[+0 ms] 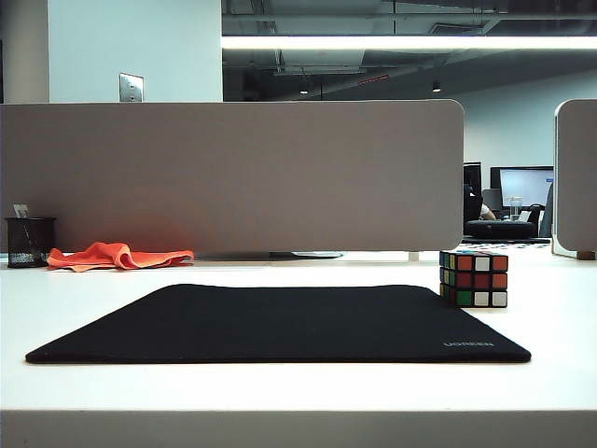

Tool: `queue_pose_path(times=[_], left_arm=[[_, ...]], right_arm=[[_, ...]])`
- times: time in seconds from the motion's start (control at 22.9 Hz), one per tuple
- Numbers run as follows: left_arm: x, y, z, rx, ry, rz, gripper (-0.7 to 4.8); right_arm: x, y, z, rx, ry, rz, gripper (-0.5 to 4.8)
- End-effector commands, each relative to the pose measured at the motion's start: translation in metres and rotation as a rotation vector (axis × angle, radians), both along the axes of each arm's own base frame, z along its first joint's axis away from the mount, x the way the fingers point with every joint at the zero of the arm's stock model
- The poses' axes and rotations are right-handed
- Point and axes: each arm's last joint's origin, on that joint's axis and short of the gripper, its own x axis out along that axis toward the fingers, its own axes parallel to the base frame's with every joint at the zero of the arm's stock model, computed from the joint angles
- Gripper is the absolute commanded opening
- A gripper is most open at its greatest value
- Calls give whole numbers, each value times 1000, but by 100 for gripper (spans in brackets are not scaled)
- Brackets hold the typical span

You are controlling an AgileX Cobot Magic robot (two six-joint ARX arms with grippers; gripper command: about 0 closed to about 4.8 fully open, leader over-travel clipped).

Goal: Pick up the cube on the right side of the mouse pad, then place it in the center of the mouse pad.

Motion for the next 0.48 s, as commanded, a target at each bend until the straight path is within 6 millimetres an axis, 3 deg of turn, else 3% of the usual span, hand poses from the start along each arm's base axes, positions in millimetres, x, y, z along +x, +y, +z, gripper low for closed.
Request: queue_pose_path(times=[0.04, 0.17, 0.31, 0.48], left_arm=[[0, 0, 2, -3, -10, 1, -5], [0, 0, 2, -3, -12, 1, -6], [0, 0, 2, -3, -9, 1, -6], [-1, 0, 5, -9, -28, -6, -5]], right_arm=[[0, 0, 0, 4, -10, 4, -5], [0, 0, 1, 25, -19, 8, -5], [-2, 1, 15, 60, -109, 22, -5], [-15, 2, 63, 104, -184, -3, -5]])
